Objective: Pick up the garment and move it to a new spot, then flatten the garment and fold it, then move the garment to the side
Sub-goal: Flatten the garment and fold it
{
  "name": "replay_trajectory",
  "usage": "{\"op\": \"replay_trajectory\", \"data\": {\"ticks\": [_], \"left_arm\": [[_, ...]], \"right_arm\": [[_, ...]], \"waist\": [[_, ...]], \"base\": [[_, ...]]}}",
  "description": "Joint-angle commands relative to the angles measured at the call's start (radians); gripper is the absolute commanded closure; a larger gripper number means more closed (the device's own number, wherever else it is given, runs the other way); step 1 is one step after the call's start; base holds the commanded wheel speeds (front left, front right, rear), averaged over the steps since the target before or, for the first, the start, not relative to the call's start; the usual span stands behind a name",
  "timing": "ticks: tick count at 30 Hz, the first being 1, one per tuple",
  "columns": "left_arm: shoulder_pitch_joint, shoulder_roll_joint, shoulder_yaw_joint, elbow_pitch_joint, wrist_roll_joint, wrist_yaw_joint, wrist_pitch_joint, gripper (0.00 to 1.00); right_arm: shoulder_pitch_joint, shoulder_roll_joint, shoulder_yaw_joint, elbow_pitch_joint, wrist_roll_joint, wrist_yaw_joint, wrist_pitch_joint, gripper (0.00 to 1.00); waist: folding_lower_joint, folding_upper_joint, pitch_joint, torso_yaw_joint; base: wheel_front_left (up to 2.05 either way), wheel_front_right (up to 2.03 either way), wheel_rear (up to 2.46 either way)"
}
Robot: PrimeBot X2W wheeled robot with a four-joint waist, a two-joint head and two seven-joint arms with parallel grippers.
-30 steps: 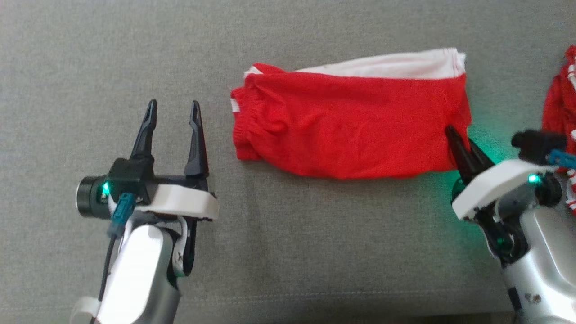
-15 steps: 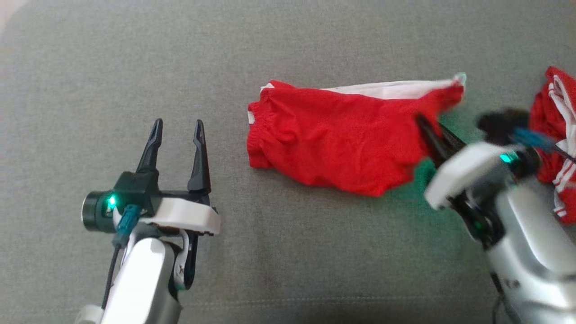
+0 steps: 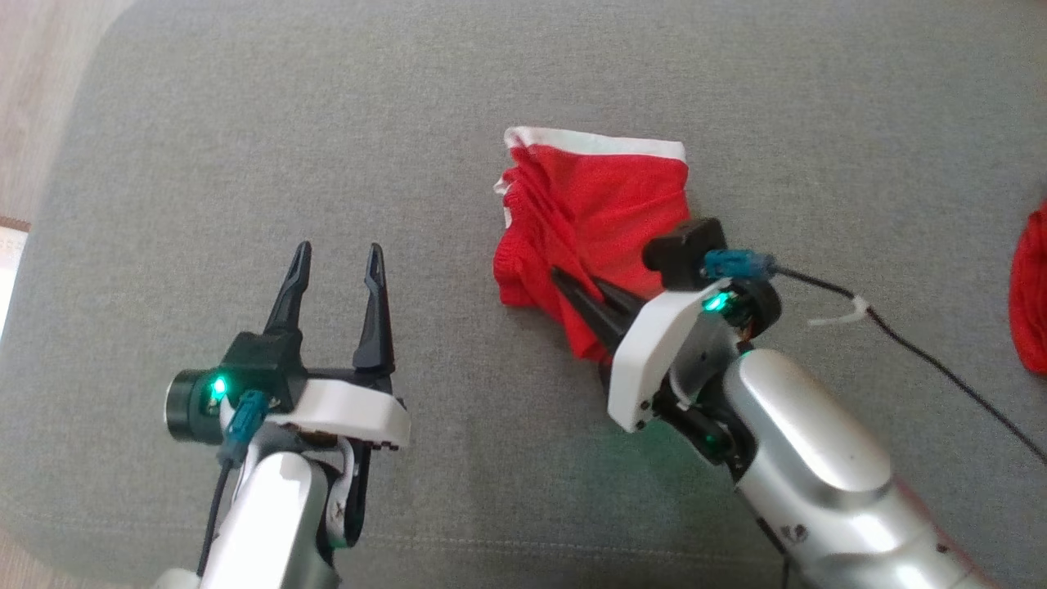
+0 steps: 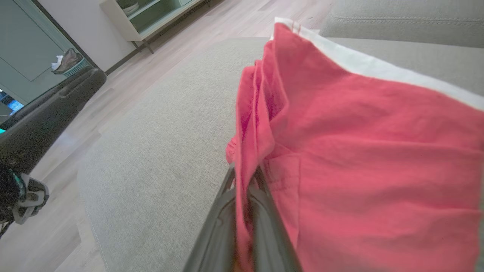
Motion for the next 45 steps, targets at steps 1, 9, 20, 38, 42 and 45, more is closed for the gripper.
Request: {"op": "replay_trajectory", "data": {"ticks": [1, 9, 20, 38, 42, 45], "left_arm": [[-0.017, 0.003, 0.025, -0.029, -0.002, -0.003, -0.005, 0.00], [-0.026, -0.002, 0.027, -0.027, 0.003, -0.003, -0.005, 0.00], [-0.034, 0.004, 0.043, -0.029, 0.016, -0.002, -0.005, 0.00], [-0.017, 0.053, 0.079, -0.059, 0.028, 0.014, -0.005, 0.00], [-0.017, 0.060, 0.079, -0.066, 0.029, 0.018, -0.004, 0.00], [-0.016, 0.062, 0.076, -0.067, 0.028, 0.020, -0.002, 0.00]], "right_arm": [[-0.028, 0.029, 0.015, -0.016, 0.005, 0.003, -0.020, 1.00], [-0.069, 0.052, 0.014, 0.056, 0.003, 0.003, -0.168, 0.00], [-0.087, -0.003, -0.051, -0.025, -0.017, 0.003, -0.453, 0.00], [0.359, -0.088, -0.536, -0.329, -0.200, 0.003, -0.435, 0.00], [0.404, -0.057, -0.561, -0.377, -0.220, 0.003, -0.414, 0.00], [0.416, -0.044, -0.572, -0.398, -0.229, 0.003, -0.404, 0.00]], "waist": [[0.0000, -0.0001, 0.004, 0.003], [0.0000, -0.0001, 0.024, -0.002], [0.0000, -0.0001, 0.040, -0.052], [0.0000, -0.0001, 0.019, -0.143], [0.0000, -0.0001, 0.025, -0.147], [0.0000, -0.0001, 0.026, -0.147]], "base": [[0.00, 0.00, 0.00], [0.00, 0.00, 0.00], [0.00, 0.00, 0.00], [0.00, 0.00, 0.00], [0.00, 0.00, 0.00], [0.00, 0.00, 0.00]]}}
